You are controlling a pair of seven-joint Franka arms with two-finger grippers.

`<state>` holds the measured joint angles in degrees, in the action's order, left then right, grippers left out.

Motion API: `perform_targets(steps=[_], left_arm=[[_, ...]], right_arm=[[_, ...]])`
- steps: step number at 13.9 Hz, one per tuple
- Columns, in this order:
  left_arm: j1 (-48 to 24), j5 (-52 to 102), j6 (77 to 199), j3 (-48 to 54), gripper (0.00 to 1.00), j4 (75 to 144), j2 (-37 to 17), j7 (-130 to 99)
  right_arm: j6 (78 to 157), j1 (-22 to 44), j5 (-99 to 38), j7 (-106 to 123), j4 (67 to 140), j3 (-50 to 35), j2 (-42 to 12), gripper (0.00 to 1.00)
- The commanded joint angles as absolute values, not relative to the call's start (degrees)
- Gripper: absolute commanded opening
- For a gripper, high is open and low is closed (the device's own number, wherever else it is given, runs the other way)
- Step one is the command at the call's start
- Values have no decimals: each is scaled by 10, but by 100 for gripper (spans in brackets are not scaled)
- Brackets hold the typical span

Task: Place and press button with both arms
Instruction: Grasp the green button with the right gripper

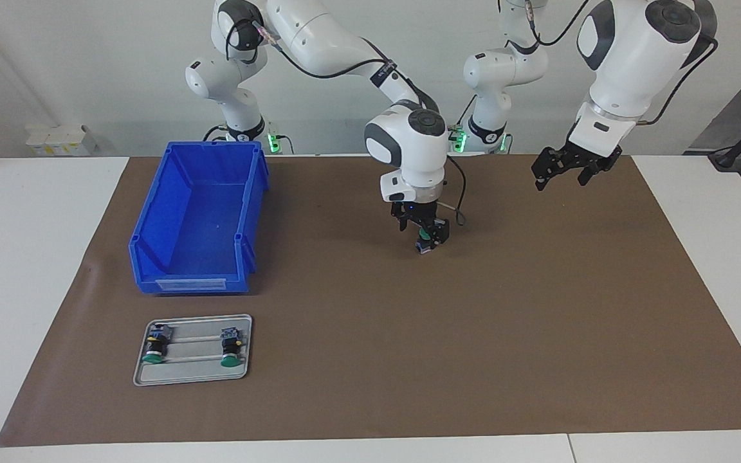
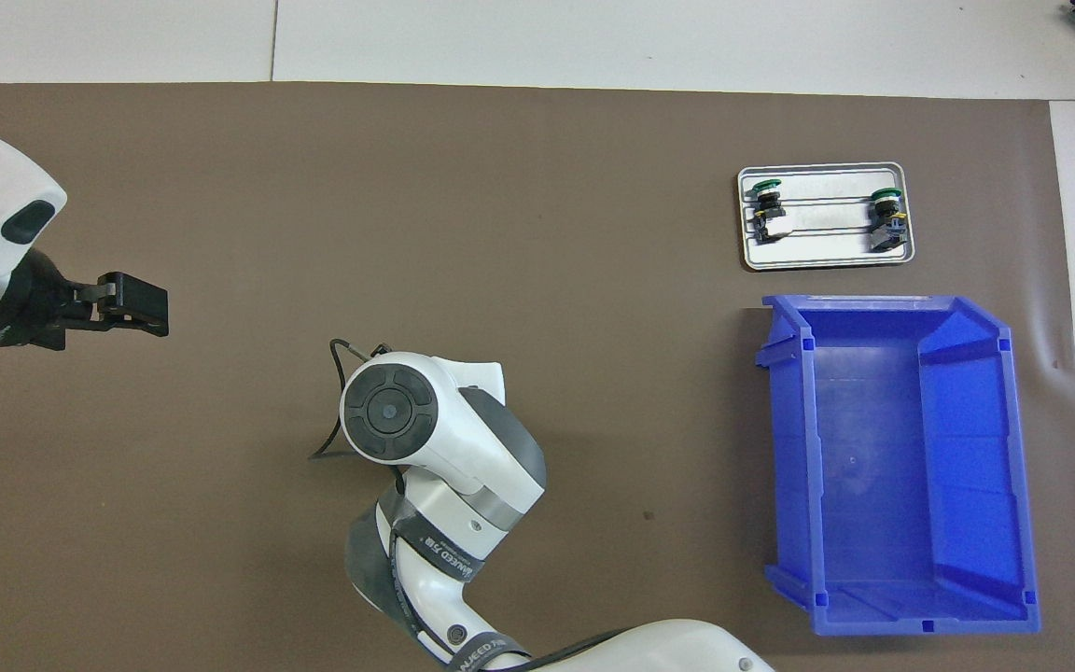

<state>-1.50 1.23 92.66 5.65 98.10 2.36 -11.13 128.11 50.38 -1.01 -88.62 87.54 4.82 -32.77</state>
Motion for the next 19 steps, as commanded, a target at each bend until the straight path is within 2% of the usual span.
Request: perform_targets(steps=[1, 4, 5, 7, 9, 15, 19], left_arm=[[-30, 18, 917, 40, 98, 981, 29, -109], [-69, 18, 924, 1, 99, 986, 32, -107], [-83, 18, 924, -11, 99, 986, 33, -108], [-84, 18, 922, -12, 100, 991, 35, -102], [-83, 17, 920, -9, 100, 991, 39, -106], [-70, 17, 922, -13, 100, 991, 39, -107], [-69, 17, 922, -13, 100, 991, 39, -107]], right_arm=[[1299, 501, -19, -892, 885, 46, -332, 100], [1320, 510, -19, -894, 902, 47, -335, 97], [1319, 510, -19, -894, 901, 47, -335, 91], [1330, 514, -19, -895, 914, 47, -335, 60], [1327, 512, -19, -891, 918, 47, -334, 0], [1309, 481, -9, -858, 898, 47, -321, 0], [1198, 405, -12, -679, 906, 47, -221, 0]])
